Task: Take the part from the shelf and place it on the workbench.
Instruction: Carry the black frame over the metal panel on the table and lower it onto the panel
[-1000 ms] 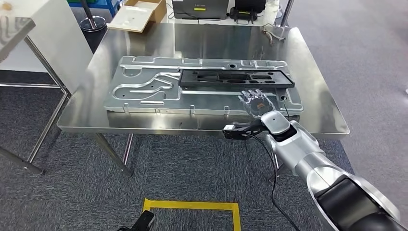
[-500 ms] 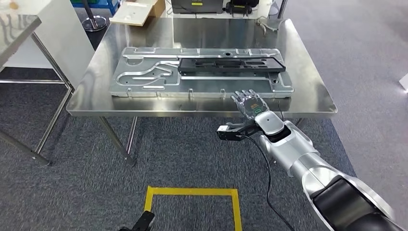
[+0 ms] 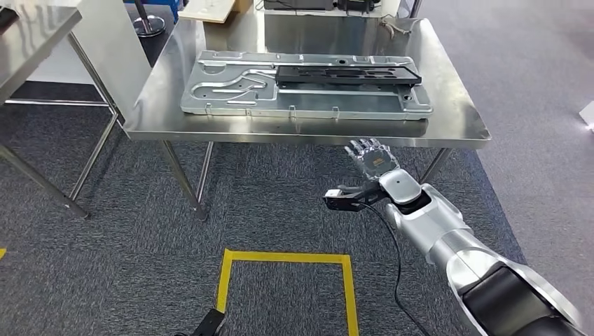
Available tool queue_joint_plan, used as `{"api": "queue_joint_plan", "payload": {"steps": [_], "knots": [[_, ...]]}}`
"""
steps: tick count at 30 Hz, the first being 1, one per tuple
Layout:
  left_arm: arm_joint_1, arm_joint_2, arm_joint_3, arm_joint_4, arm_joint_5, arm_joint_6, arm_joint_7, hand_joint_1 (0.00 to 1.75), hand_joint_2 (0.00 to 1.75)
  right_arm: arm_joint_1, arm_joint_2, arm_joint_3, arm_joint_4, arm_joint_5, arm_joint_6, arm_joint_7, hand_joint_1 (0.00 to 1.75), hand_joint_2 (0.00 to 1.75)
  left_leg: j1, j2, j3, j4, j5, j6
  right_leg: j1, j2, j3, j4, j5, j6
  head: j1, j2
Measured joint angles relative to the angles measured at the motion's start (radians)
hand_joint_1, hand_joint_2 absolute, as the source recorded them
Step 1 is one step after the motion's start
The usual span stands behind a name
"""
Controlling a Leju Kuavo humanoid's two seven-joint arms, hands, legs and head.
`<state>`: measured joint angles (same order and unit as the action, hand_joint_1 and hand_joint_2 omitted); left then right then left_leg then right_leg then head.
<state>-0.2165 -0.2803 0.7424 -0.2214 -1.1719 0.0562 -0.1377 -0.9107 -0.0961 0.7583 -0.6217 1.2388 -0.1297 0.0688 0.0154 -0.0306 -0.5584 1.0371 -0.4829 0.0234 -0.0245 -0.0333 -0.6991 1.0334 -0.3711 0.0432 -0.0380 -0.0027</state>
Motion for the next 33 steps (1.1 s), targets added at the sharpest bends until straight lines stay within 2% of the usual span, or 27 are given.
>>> {"api": "queue_joint_plan", "payload": {"steps": [2,3,4,5,6,7,8,10,11,12,13,14,15,16,18,19,20,21,22,23,24,26,27,29,30,31,33], "knots": [[-0.002,0.0,0.0,0.0,0.002,0.001,0.0,0.0,0.0,0.003,0.008,0.0,0.001,-0.001,0.0,0.001,0.0,0.0,0.0,0.004,-0.027,-0.003,0.03,0.015,-0.002,0.013,-0.03,0.089,-0.096,0.003,0.0,0.0],[-0.002,0.0,0.0,0.0,0.004,0.002,0.0,0.0,0.0,0.005,0.012,0.0,0.001,-0.004,-0.001,0.002,0.0,0.0,-0.002,0.005,-0.044,-0.003,0.044,0.018,-0.001,0.017,-0.044,0.157,-0.147,0.003,0.0,0.0],[-0.001,0.0,0.0,0.0,0.007,0.004,0.0,0.0,0.0,0.009,0.016,0.0,0.002,-0.007,-0.005,0.003,0.0,0.0,-0.004,0.006,-0.06,-0.003,0.057,0.019,-0.001,0.02,-0.053,0.221,-0.179,0.003,0.0,0.0],[0.0,0.0,0.0,0.0,0.012,0.005,-0.001,0.0,0.0,0.017,0.02,-0.001,0.002,-0.012,-0.013,0.004,0.0,0.0,-0.006,0.007,-0.075,-0.002,0.069,0.02,0.0,0.021,-0.051,0.265,-0.188,0.001,0.0,0.0],[0.001,0.001,0.0,0.0,0.016,0.008,-0.002,0.0,0.0,0.028,0.022,-0.002,0.001,-0.019,-0.026,0.004,0.0,0.0,-0.009,0.008,-0.09,-0.002,0.08,0.02,0.002,0.021,-0.033,0.278,-0.176,-0.003,0.0,0.0],[0.001,0.001,0.0,0.0,0.022,0.012,-0.003,0.0,0.0,0.041,0.023,-0.006,-0.002,-0.027,-0.045,0.003,0.0,0.0,-0.012,0.008,-0.104,-0.002,0.092,0.02,0.005,0.021,0.002,0.255,-0.154,-0.01,0.0,0.0],[0.002,0.002,0.0,0.0,0.027,0.016,-0.005,0.0,0.0,0.055,0.024,-0.011,-0.008,-0.036,-0.067,0.002,0.0,0.0,-0.014,0.007,-0.116,-0.002,0.104,0.02,0.01,0.019,0.053,0.202,-0.136,-0.021,0.0,0.0],[0.005,0.002,0.001,0.0,0.041,0.023,-0.012,0.0,0.0,0.087,0.024,-0.028,-0.04,-0.049,-0.118,0.0,0.0,0.0,-0.02,0.009,-0.132,-0.002,0.124,0.015,0.024,0.006,0.169,0.054,-0.146,-0.043,0.0,0.0],[0.006,0.002,0.001,0.0,0.047,0.027,-0.015,0.0,0.0,0.109,0.025,-0.037,-0.065,-0.055,-0.143,0.0,0.0,0.0,-0.019,0.011,-0.135,-0.004,0.134,0.01,0.031,0.001,0.206,-0.001,-0.159,-0.049,0.0,0.0],[0.008,0.002,0.002,0.0,0.055,0.031,-0.017,0.0,0.0,0.137,0.025,-0.048,-0.093,-0.061,-0.168,0.0,0.0,0.0,-0.018,0.015,-0.136,-0.009,0.144,0.004,0.036,-0.002,0.223,-0.034,-0.168,-0.052,0.0,0.0],[0.011,0.002,0.003,0.0,0.063,0.036,-0.02,0.0,0.0,0.171,0.025,-0.059,-0.123,-0.067,-0.192,0.0,0.0,0.0,-0.016,0.018,-0.135,-0.015,0.155,-0.002,0.036,0.0,0.224,-0.049,-0.161,-0.053,0.0,0.0],[0.015,0.004,0.004,0.0,0.071,0.041,-0.023,0.0,0.0,0.209,0.025,-0.07,-0.154,-0.074,-0.215,-0.001,0.0,0.0,-0.014,0.019,-0.135,-0.018,0.157,-0.008,0.036,0.0,0.22,-0.056,-0.147,-0.055,0.0,0.0],[0.018,0.005,0.006,0.0,0.08,0.046,-0.027,0.0,0.0,0.251,0.025,-0.081,-0.186,-0.083,-0.236,-0.005,0.0,0.0,-0.014,0.02,-0.14,-0.01,0.138,-0.015,0.033,-0.001,0.213,-0.063,-0.133,-0.06,0.0,0.0],[0.023,0.006,0.008,0.0,0.09,0.051,-0.033,0.0,0.0,0.295,0.023,-0.093,-0.221,-0.096,-0.259,-0.012,0.0,0.0,-0.014,0.02,-0.149,0.016,0.099,-0.021,0.028,-0.002,0.203,-0.069,-0.117,-0.064,0.0,0.0],[0.031,0.01,0.014,0.0,0.111,0.063,-0.046,0.0,0.0,0.396,0.013,-0.12,-0.297,-0.137,-0.309,-0.04,0.0,0.0,-0.011,0.022,-0.171,0.122,-0.018,-0.031,0.024,-0.002,0.173,-0.072,-0.09,-0.07,-0.001,0.0],[0.036,0.011,0.018,0.0,0.121,0.07,-0.052,0.0,0.0,0.453,0.006,-0.138,-0.338,-0.167,-0.333,-0.06,0.0,0.0,-0.01,0.022,-0.178,0.184,-0.058,-0.036,0.024,-0.003,0.156,-0.07,-0.078,-0.069,-0.001,0.0],[0.04,0.013,0.024,0.0,0.132,0.076,-0.059,0.0,0.0,0.514,0.0,-0.159,-0.378,-0.201,-0.353,-0.084,0.0,0.0,-0.008,0.023,-0.176,0.236,-0.072,-0.04,0.023,-0.004,0.139,-0.067,-0.066,-0.067,-0.001,0.0],[0.045,0.015,0.03,0.0,0.142,0.083,-0.066,0.0,0.0,0.577,-0.004,-0.182,-0.419,-0.239,-0.37,-0.109,0.0,0.0,-0.006,0.023,-0.163,0.262,-0.059,-0.043,0.022,-0.005,0.12,-0.063,-0.056,-0.064,-0.001,0.0],[0.049,0.017,0.037,0.0,0.152,0.089,-0.073,0.0,0.0,0.638,-0.006,-0.208,-0.458,-0.277,-0.383,-0.136,0.0,0.0,-0.005,0.023,-0.135,0.258,-0.033,-0.045,0.02,-0.004,0.1,-0.056,-0.046,-0.06,-0.001,0.0],[0.054,0.02,0.043,0.0,0.16,0.095,-0.08,0.0,0.0,0.695,-0.006,-0.235,-0.496,-0.311,-0.395,-0.162,0.0,0.0,-0.004,0.021,-0.091,0.221,-0.008,-0.046,0.018,-0.002,0.081,-0.048,-0.038,-0.056,-0.001,0.0],[0.058,0.022,0.049,0.0,0.167,0.099,-0.087,0.0,0.0,0.745,-0.006,-0.26,-0.531,-0.34,-0.404,-0.185,0.0,0.0,-0.003,0.015,-0.034,0.155,-0.007,-0.045,0.017,0.0,0.063,-0.038,-0.031,-0.051,-0.001,0.0],[0.063,0.027,0.063,0.0,0.187,0.109,-0.103,0.0,0.0,0.825,-0.007,-0.305,-0.59,-0.386,-0.419,-0.221,0.0,0.0,-0.005,0.003,0.063,0.019,-0.045,-0.033,0.016,0.009,0.041,-0.02,-0.017,-0.039,-0.001,0.0],[0.065,0.029,0.073,0.0,0.205,0.116,-0.115,0.0,0.0,0.857,-0.007,-0.325,-0.612,-0.407,-0.424,-0.237,0.0,0.0,-0.007,0.001,0.087,-0.021,-0.065,-0.023,0.016,0.013,0.036,-0.018,-0.008,-0.033,-0.001,0.0],[0.071,0.031,0.102,0.0,0.248,0.128,-0.143,0.0,0.0,0.917,-0.008,-0.366,-0.645,-0.463,-0.43,-0.278,0.0,0.0,-0.009,0.01,0.087,-0.035,-0.059,-0.004,0.013,0.022,0.035,-0.021,0.007,-0.019,0.0,0.0],[0.074,0.031,0.117,0.0,0.265,0.134,-0.157,0.0,0.0,0.948,-0.006,-0.39,-0.657,-0.499,-0.424,-0.309,0.0,0.0,-0.009,0.015,0.08,-0.037,-0.049,0.005,0.011,0.026,0.03,-0.015,-0.005,-0.014,0.0,0.0],[0.078,0.032,0.131,0.0,0.276,0.139,-0.17,0.0,0.0,0.979,-0.003,-0.416,-0.667,-0.541,-0.41,-0.349,0.0,0.0,-0.008,0.02,0.07,-0.039,-0.038,0.014,0.01,0.029,0.02,0.007,-0.036,-0.01,0.0,0.0],[0.086,0.034,0.154,0.0,0.292,0.149,-0.193,0.0,0.0,1.035,0.008,-0.479,-0.678,-0.633,-0.352,-0.444,0.0,0.0,-0.008,0.026,0.043,-0.041,-0.017,0.025,0.007,0.031,-0.009,0.106,-0.141,-0.005,0.0,0.0]]}}
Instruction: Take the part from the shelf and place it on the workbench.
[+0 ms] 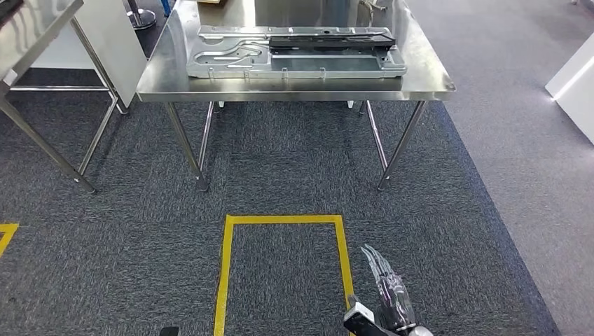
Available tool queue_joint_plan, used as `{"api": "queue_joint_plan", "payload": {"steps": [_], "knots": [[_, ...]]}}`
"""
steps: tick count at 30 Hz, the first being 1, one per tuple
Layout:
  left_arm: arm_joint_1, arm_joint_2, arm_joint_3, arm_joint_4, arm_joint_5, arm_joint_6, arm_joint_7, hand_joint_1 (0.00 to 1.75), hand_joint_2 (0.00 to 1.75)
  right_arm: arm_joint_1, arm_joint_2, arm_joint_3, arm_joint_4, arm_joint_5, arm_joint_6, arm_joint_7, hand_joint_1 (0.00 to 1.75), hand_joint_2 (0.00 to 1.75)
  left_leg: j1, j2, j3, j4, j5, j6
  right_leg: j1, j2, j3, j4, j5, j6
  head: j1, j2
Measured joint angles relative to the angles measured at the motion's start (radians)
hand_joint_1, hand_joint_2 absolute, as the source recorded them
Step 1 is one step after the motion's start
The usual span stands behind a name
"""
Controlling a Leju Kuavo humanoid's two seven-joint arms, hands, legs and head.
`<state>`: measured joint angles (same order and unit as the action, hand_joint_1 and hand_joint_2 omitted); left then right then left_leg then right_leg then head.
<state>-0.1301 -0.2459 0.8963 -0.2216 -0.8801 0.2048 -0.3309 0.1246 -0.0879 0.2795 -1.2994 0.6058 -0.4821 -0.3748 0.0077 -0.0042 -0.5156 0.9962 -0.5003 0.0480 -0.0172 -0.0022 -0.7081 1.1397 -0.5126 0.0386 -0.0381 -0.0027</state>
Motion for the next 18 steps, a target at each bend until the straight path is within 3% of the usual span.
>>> {"api": "queue_joint_plan", "payload": {"steps": [1,2,4,6,8,9,10,12,14,16,17,18], "knots": [[0.004,0.001,0.01,0.0,0.006,0.004,-0.01,0.0,0.0,0.023,0.008,-0.038,-0.001,-0.043,0.038,-0.046,0.0,0.0,-0.001,0.002,-0.014,0.0,0.01,0.002,-0.001,0.0,-0.014,0.065,-0.041,0.003,0.0,0.0],[0.007,0.002,0.02,0.0,0.013,0.009,-0.017,0.0,0.0,0.043,0.017,-0.079,0.004,-0.079,0.078,-0.088,0.0,0.0,-0.002,0.005,-0.028,0.001,0.021,0.002,-0.001,0.0,-0.023,0.122,-0.055,0.005,0.0,0.0],[0.013,0.003,0.038,0.0,0.022,0.017,-0.027,0.0,0.0,0.067,0.038,-0.173,0.041,-0.124,0.148,-0.166,0.0,0.0,-0.005,0.012,-0.054,0.002,0.041,0.0,-0.002,0.0,-0.002,0.16,-0.016,0.004,0.0,0.0],[0.017,0.003,0.053,0.0,0.028,0.022,-0.034,0.0,0.0,0.073,0.059,-0.277,0.106,-0.135,0.2,-0.234,0.0,0.0,-0.008,0.017,-0.073,0.004,0.058,-0.005,0.0,-0.004,0.094,0.06,0.025,-0.007,0.0,0.0],[0.019,0.003,0.065,0.0,0.033,0.028,-0.04,0.0,0.0,0.064,0.079,-0.382,0.183,-0.134,0.245,-0.268,0.0,0.0,-0.012,0.022,-0.082,0.007,0.069,-0.013,0.008,-0.013,0.209,-0.097,0.003,-0.021,0.0,0.0],[0.019,0.002,0.072,0.0,0.036,0.031,-0.043,0.0,0.0,0.054,0.09,-0.441,0.237,-0.135,0.265,-0.275,0.0,0.0,-0.013,0.026,-0.083,0.008,0.074,-0.018,0.011,-0.015,0.242,-0.147,-0.014,-0.027,0.0,0.0],[0.019,0.002,0.078,0.0,0.039,0.032,-0.046,0.0,0.0,0.04,0.1,-0.504,0.303,-0.136,0.28,-0.281,0.0,0.0,-0.014,0.029,-0.085,0.008,0.078,-0.024,0.014,-0.015,0.254,-0.174,-0.024,-0.033,0.0,0.0],[0.021,0.003,0.092,0.0,0.044,0.035,-0.052,0.0,0.0,0.014,0.112,-0.638,0.456,-0.139,0.295,-0.284,0.0,0.0,-0.013,0.03,-0.09,0.015,0.077,-0.036,0.01,-0.015,0.252,-0.185,-0.018,-0.044,0.0,0.0],[0.027,0.003,0.103,0.0,0.046,0.038,-0.059,0.0,0.0,-0.008,0.114,-0.75,0.595,-0.139,0.296,-0.256,0.0,0.0,-0.012,0.021,-0.113,0.075,0.026,-0.047,0.005,-0.016,0.245,-0.189,-0.005,-0.056,0.0,0.0],[0.034,0.003,0.111,0.0,0.047,0.041,-0.064,0.0,0.0,-0.028,0.114,-0.843,0.713,-0.143,0.299,-0.203,0.0,0.0,-0.009,0.014,-0.16,0.205,-0.057,-0.055,0.006,-0.015,0.231,-0.184,0.002,-0.063,0.0,0.0],[0.037,0.003,0.115,0.0,0.048,0.042,-0.066,0.0,0.0,-0.037,0.114,-0.884,0.762,-0.145,0.301,-0.179,0.0,0.0,-0.009,0.014,-0.178,0.263,-0.083,-0.057,0.007,-0.014,0.223,-0.179,0.004,-0.064,0.0,0.0],[0.039,0.003,0.119,0.0,0.048,0.043,-0.067,0.0,0.0,-0.045,0.114,-0.92,0.807,-0.147,0.303,-0.161,0.0,0.0,-0.008,0.013,-0.183,0.294,-0.09,-0.059,0.008,-0.012,0.217,-0.174,0.006,-0.065,0.0,0.0]]}}
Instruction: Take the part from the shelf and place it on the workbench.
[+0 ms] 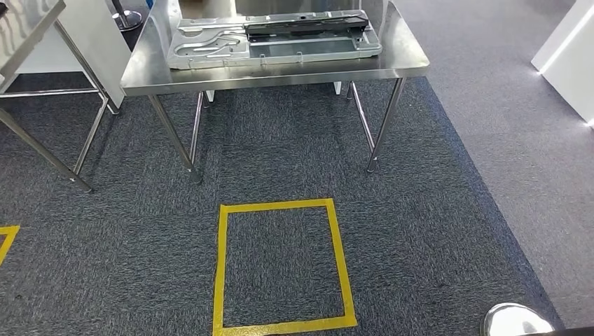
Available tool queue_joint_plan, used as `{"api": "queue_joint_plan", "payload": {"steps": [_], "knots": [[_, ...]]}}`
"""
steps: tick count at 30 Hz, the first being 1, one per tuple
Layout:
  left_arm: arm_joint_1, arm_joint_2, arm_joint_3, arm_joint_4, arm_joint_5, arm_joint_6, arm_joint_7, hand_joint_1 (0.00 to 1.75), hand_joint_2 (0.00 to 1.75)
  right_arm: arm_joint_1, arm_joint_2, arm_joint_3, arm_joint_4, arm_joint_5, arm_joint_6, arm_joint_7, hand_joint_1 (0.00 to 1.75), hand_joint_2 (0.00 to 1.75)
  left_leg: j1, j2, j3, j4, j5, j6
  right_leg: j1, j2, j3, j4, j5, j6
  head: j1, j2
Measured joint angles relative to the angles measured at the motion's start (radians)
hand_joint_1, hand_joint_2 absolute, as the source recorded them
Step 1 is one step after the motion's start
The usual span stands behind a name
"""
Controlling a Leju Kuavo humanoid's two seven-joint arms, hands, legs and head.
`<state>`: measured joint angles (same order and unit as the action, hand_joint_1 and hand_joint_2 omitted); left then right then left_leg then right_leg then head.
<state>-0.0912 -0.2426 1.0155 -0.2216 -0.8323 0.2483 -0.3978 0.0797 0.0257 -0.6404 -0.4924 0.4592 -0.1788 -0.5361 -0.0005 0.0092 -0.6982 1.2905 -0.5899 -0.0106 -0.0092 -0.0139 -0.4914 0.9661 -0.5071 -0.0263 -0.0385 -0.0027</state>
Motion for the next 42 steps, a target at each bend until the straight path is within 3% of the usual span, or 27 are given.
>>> {"api": "queue_joint_plan", "payload": {"steps": [1,2,4,6,10,12,14,15,16,17,19,21,25,27,29,30,31,32,34,36,37,39,40,42], "knots": [[0.001,0.0,0.003,0.0,0.0,0.001,-0.001,0.0,0.0,-0.007,0.0,-0.031,0.038,-0.001,0.001,0.011,0.0,0.0,0.0,0.0,0.016,-0.012,0.014,0.001,0.001,0.003,-0.005,0.006,0.0,0.0,0.0,0.0],[0.002,0.0,0.005,0.0,0.0,0.002,-0.001,0.0,0.0,-0.014,0.0,-0.057,0.071,-0.001,0.001,0.017,0.0,0.0,0.0,0.0,0.051,-0.062,0.042,0.003,0.002,0.006,-0.009,0.011,0.0,0.001,0.0,0.0],[0.001,0.001,0.007,0.0,0.0,0.002,-0.002,0.0,0.0,-0.027,0.004,-0.097,0.121,-0.001,0.001,0.022,0.0,0.0,-0.003,-0.003,0.134,-0.201,0.089,0.017,0.004,0.012,-0.014,0.02,-0.002,0.004,0.0,0.0],[0.0,0.002,0.009,0.0,0.0,0.003,-0.003,0.0,0.0,-0.039,0.009,-0.121,0.154,-0.001,0.001,0.024,0.0,0.0,-0.008,-0.005,0.175,-0.275,0.099,0.028,0.005,0.015,-0.017,0.025,-0.002,0.011,0.0,0.0],[0.001,0.002,0.012,0.0,-0.001,0.003,-0.004,0.0,0.0,-0.048,0.022,-0.152,0.189,-0.001,0.001,0.032,0.0,0.0,0.001,-0.004,0.178,-0.299,0.108,0.046,0.007,0.015,-0.023,0.04,-0.013,0.032,0.0,0.0],[0.0,0.002,0.011,0.0,-0.016,0.005,0.005,0.0,0.0,-0.055,0.03,-0.169,0.205,0.015,0.002,0.077,0.0,0.0,0.006,-0.001,0.174,-0.306,0.116,0.054,0.002,0.015,-0.063,0.125,-0.066,0.041,0.0,0.0],[-0.001,0.002,0.005,0.0,-0.055,0.019,0.025,0.0,0.0,-0.059,0.035,-0.175,0.226,0.067,0.013,0.156,0.0,0.0,0.006,0.001,0.167,-0.303,0.118,0.057,-0.005,0.014,-0.126,0.252,-0.123,0.05,0.0,0.0],[-0.001,0.002,-0.002,0.0,-0.078,0.032,0.031,0.0,0.0,-0.058,0.037,-0.173,0.235,0.102,0.024,0.189,0.0,0.0,0.006,0.001,0.165,-0.301,0.118,0.056,-0.009,0.014,-0.143,0.288,-0.129,0.053,0.0,0.0],[-0.001,0.002,-0.011,0.0,-0.097,0.046,0.03,0.0,0.0,-0.055,0.041,-0.168,0.241,0.133,0.039,0.207,0.0,0.0,0.007,0.001,0.163,-0.299,0.118,0.056,-0.013,0.014,-0.144,0.288,-0.114,0.056,0.0,0.0],[-0.003,0.002,-0.019,0.0,-0.111,0.057,0.021,0.0,0.0,-0.052,0.047,-0.164,0.244,0.154,0.057,0.214,0.0,0.0,0.008,0.001,0.163,-0.296,0.117,0.054,-0.016,0.014,-0.125,0.25,-0.083,0.059,0.0,0.0],[-0.009,0.002,-0.033,-0.001,-0.128,0.068,-0.001,0.0,0.0,-0.051,0.06,-0.161,0.247,0.161,0.106,0.216,0.0,0.0,0.009,0.001,0.161,-0.288,0.114,0.044,-0.019,0.012,-0.065,0.121,-0.019,0.061,0.0,0.0],[-0.021,0.002,-0.047,-0.001,-0.148,0.065,-0.005,0.0,0.0,-0.061,0.072,-0.166,0.251,0.145,0.16,0.231,0.0,0.0,0.007,0.002,0.156,-0.282,0.113,0.03,-0.016,0.013,-0.035,0.046,0.004,0.054,0.0,0.0],[-0.036,-0.003,-0.09,-0.001,-0.201,0.05,0.029,0.0,0.0,-0.08,0.083,-0.182,0.265,0.133,0.183,0.298,0.0,0.0,0.01,0.001,0.147,-0.268,0.104,0.005,-0.012,0.015,-0.04,0.036,0.01,0.027,0.0,0.0],[-0.035,-0.008,-0.107,-0.001,-0.202,0.047,0.028,0.0,0.0,-0.09,0.082,-0.187,0.27,0.136,0.172,0.304,0.0,0.0,0.012,0.0,0.111,-0.185,0.048,-0.001,-0.012,0.012,-0.044,0.033,0.015,0.014,0.0,0.0],[-0.031,-0.012,-0.111,-0.001,-0.165,0.042,0.017,0.0,0.0,-0.097,0.082,-0.193,0.275,0.138,0.155,0.294,0.0,0.0,0.012,0.0,0.054,-0.054,-0.016,-0.002,-0.007,0.007,-0.048,0.034,0.017,0.007,0.0,0.0],[-0.028,-0.014,-0.104,-0.001,-0.13,0.041,0.012,0.0,0.0,-0.1,0.082,-0.196,0.277,0.141,0.142,0.289,0.0,0.0,0.012,0.0,0.036,-0.01,-0.029,-0.002,-0.004,0.004,-0.049,0.034,0.018,0.005,0.0,0.0],[-0.024,-0.017,-0.092,-0.001,-0.095,0.04,0.007,0.0,0.0,-0.103,0.082,-0.198,0.28,0.148,0.126,0.287,0.0,0.0,0.012,0.0,0.033,0.0,-0.022,0.0,-0.002,0.0,-0.049,0.035,0.017,0.004,0.0,0.0],[-0.018,-0.019,-0.075,-0.001,-0.065,0.039,0.004,0.0,0.0,-0.106,0.081,-0.199,0.284,0.162,0.108,0.292,0.0,0.0,0.011,0.001,0.049,-0.029,0.002,0.003,0.0,-0.003,-0.047,0.035,0.016,0.004,0.0,0.0],[-0.006,-0.021,-0.045,-0.001,-0.041,0.032,-0.003,0.0,0.0,-0.109,0.079,-0.195,0.291,0.204,0.074,0.311,0.0,0.0,0.007,0.022,0.111,-0.156,0.067,0.016,0.005,-0.013,-0.043,0.036,0.013,0.005,0.0,0.0],[-0.002,-0.021,-0.029,-0.001,-0.047,0.023,-0.012,0.0,0.0,-0.109,0.078,-0.181,0.298,0.263,0.043,0.334,0.0,0.0,-0.002,0.045,0.154,-0.254,0.097,0.028,0.011,-0.029,-0.042,0.039,0.009,0.013,0.0,0.0],[-0.003,-0.021,-0.025,-0.001,-0.055,0.018,-0.011,0.0,0.0,-0.108,0.078,-0.17,0.3,0.291,0.03,0.343,0.0,0.0,-0.005,0.048,0.157,-0.27,0.097,0.032,0.013,-0.04,-0.043,0.04,0.008,0.017,0.0,0.0],[-0.003,-0.02,-0.021,-0.001,-0.075,0.012,0.014,0.0,0.0,-0.111,0.078,-0.148,0.301,0.322,0.015,0.352,0.0,0.0,-0.003,0.029,0.155,-0.278,0.103,0.04,0.012,-0.057,-0.042,0.041,0.006,0.027,0.0,0.0],[-0.002,-0.02,-0.021,-0.001,-0.085,0.012,0.03,0.0,0.0,-0.113,0.079,-0.142,0.301,0.324,0.014,0.35,0.0,0.0,0.0,0.021,0.156,-0.282,0.108,0.045,0.011,-0.052,-0.044,0.049,-0.003,0.032,0.0,0.0],[-0.003,-0.021,-0.021,-0.001,-0.096,0.02,0.043,0.0,0.0,-0.115,0.083,-0.139,0.301,0.321,0.014,0.347,0.0,0.0,0.005,0.007,0.157,-0.29,0.117,0.054,0.005,-0.021,-0.07,0.114,-0.049,0.043,0.0,0.0]]}}
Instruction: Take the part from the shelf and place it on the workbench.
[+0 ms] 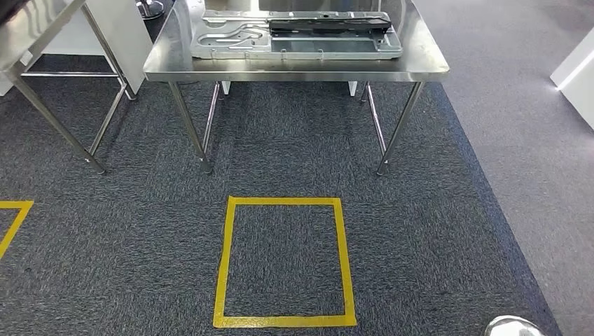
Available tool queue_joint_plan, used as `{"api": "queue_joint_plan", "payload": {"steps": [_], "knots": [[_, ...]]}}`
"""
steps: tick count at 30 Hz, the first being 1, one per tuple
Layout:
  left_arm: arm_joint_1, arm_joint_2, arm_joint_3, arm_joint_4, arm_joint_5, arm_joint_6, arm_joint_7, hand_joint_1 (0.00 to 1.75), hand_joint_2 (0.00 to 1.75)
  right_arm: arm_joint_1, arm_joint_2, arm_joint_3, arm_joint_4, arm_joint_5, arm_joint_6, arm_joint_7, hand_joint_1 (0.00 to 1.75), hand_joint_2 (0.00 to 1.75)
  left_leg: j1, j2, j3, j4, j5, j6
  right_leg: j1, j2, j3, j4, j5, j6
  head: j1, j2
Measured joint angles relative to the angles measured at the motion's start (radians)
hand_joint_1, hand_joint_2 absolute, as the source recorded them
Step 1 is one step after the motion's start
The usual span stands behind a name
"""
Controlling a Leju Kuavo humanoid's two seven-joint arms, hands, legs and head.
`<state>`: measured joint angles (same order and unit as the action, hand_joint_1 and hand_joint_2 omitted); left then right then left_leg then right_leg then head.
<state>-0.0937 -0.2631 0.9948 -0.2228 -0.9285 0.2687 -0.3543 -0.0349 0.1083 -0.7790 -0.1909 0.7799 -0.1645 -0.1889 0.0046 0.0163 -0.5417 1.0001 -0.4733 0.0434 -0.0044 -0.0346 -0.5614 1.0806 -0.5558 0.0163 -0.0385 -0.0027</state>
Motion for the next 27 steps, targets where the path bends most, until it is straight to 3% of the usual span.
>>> {"api": "queue_joint_plan", "payload": {"steps": [2,3,4,5,6,8,10,11,12,14,16,18,19,20,21,22,24,25,27], "knots": [[-0.001,-0.001,0.0,0.0,-0.003,0.009,-0.006,0.0,0.0,0.0,0.007,0.001,0.0,0.003,0.0,0.003,0.0,0.0,0.0,-0.014,-0.005,0.0,0.003,0.004,-0.006,0.024,-0.059,0.127,-0.065,0.009,0.0,0.0],[0.0,-0.001,0.0,0.0,-0.003,0.012,-0.01,0.0,0.0,0.001,0.011,0.001,0.0,0.004,-0.001,0.005,0.0,0.0,0.0,-0.023,-0.007,0.001,0.004,0.004,-0.008,0.027,-0.083,0.178,-0.082,0.013,0.0,0.0],[0.0,-0.001,0.0,0.0,-0.003,0.013,-0.013,0.0,0.0,0.001,0.014,0.001,0.0,0.005,-0.001,0.007,0.0,0.0,0.0,-0.033,-0.007,0.002,0.004,0.004,-0.011,0.028,-0.094,0.2,-0.08,0.015,0.0,0.0],[0.001,-0.001,0.0,0.0,-0.003,0.015,-0.014,0.0,0.0,0.002,0.015,0.001,0.0,0.005,-0.001,0.008,0.0,0.0,0.0,-0.044,-0.007,0.004,0.004,0.003,-0.013,0.03,-0.085,0.18,-0.056,0.017,0.0,0.0],[0.001,-0.001,0.0,0.0,-0.003,0.016,-0.015,0.0,0.0,0.002,0.016,0.002,0.0,0.006,-0.001,0.009,0.0,0.0,0.0,-0.055,-0.007,0.007,0.004,0.001,-0.016,0.037,-0.059,0.125,-0.019,0.017,0.0,0.0],[-0.002,-0.002,0.0,0.0,-0.003,0.017,-0.021,0.0,0.0,0.004,0.016,0.002,0.0,0.006,-0.001,0.013,0.0,0.0,0.0,-0.076,-0.01,0.014,0.002,-0.006,-0.022,0.077,0.002,-0.007,0.038,0.013,0.0,0.0],[-0.004,0.0,0.0,0.0,-0.001,0.007,-0.027,0.0,0.0,0.005,0.016,0.002,0.001,0.007,0.001,0.022,0.0,0.0,0.001,-0.093,-0.019,0.019,0.003,-0.02,-0.02,0.105,0.025,-0.064,0.049,0.006,0.0,0.0],[-0.003,0.008,0.0,0.0,-0.004,-0.01,-0.024,0.0,0.0,0.004,0.016,0.002,0.001,0.009,0.006,0.028,0.0,0.0,0.002,-0.103,-0.023,0.018,0.005,-0.029,-0.018,0.103,0.026,-0.068,0.048,0.001,0.0,0.0],[0.0,0.023,0.0,0.0,-0.009,-0.039,-0.016,0.0,0.0,0.004,0.016,0.002,0.001,0.012,0.012,0.032,0.0,0.0,0.004,-0.11,-0.025,0.016,0.007,-0.037,-0.018,0.092,0.027,-0.07,0.051,-0.007,0.0,0.0],[0.014,0.067,-0.001,0.002,-0.021,-0.114,0.003,0.0,0.0,0.005,0.016,0.005,0.001,0.019,0.027,0.039,0.0,0.0,0.006,-0.09,-0.035,0.036,-0.009,-0.049,-0.018,0.071,0.034,-0.083,0.058,-0.025,0.0,0.0],[0.025,0.113,-0.001,0.003,-0.023,-0.165,0.011,0.0,0.0,0.01,0.014,0.008,0.001,0.024,0.033,0.043,0.0,0.0,0.007,-0.048,-0.078,0.131,-0.068,-0.057,-0.015,0.047,0.036,-0.091,0.061,-0.038,0.0,0.0],[0.03,0.153,-0.001,0.002,-0.023,-0.181,0.013,0.0,0.0,0.016,0.006,0.009,0.003,0.026,0.035,0.045,0.0,0.0,0.008,-0.032,-0.138,0.258,-0.128,-0.064,-0.01,0.02,0.034,-0.09,0.059,-0.044,0.0,0.0],[0.032,0.168,-0.001,0.002,-0.023,-0.184,0.013,0.0,0.0,0.017,0.001,0.01,0.004,0.026,0.036,0.045,0.0,0.0,0.008,-0.029,-0.15,0.287,-0.133,-0.067,-0.008,0.007,0.034,-0.089,0.058,-0.045,0.0,0.0],[0.036,0.18,0.0,0.002,-0.023,-0.185,0.013,0.0,0.0,0.017,-0.004,0.01,0.006,0.026,0.036,0.045,0.0,0.0,0.008,-0.026,-0.142,0.278,-0.119,-0.067,-0.008,-0.006,0.034,-0.087,0.056,-0.045,0.0,0.0],[0.038,0.19,0.0,0.002,-0.023,-0.186,0.014,0.0,0.0,0.017,-0.007,0.011,0.007,0.026,0.036,0.045,0.0,0.0,0.007,-0.02,-0.116,0.232,-0.09,-0.067,-0.008,-0.018,0.036,-0.086,0.054,-0.044,0.0,0.0],[0.04,0.197,0.0,0.002,-0.024,-0.184,0.016,0.0,0.0,0.016,-0.01,0.013,0.008,0.027,0.037,0.045,0.0,0.0,0.007,-0.004,-0.075,0.161,-0.056,-0.064,-0.007,-0.029,0.038,-0.084,0.051,-0.042,0.0,0.0],[0.039,0.203,0.0,0.003,-0.025,-0.178,0.025,0.0,0.0,0.016,-0.013,0.015,0.01,0.027,0.041,0.045,0.0,0.0,0.001,0.03,-0.013,0.045,-0.018,-0.054,-0.002,-0.049,0.042,-0.081,0.045,-0.033,0.0,0.0],[0.038,0.203,-0.001,0.003,-0.027,-0.175,0.033,0.0,0.0,0.014,-0.014,0.017,0.01,0.027,0.044,0.045,0.0,0.0,-0.002,0.039,0.0,0.017,-0.013,-0.048,0.0,-0.058,0.044,-0.079,0.043,-0.028,0.0,0.0],[0.041,0.201,-0.001,0.003,-0.029,-0.173,0.05,0.0,0.0,0.008,-0.015,0.017,0.011,0.027,0.052,0.048,0.0,0.0,-0.002,0.023,-0.003,0.009,-0.011,-0.039,0.003,-0.073,0.048,-0.08,0.041,-0.018,0.0,0.0]]}}
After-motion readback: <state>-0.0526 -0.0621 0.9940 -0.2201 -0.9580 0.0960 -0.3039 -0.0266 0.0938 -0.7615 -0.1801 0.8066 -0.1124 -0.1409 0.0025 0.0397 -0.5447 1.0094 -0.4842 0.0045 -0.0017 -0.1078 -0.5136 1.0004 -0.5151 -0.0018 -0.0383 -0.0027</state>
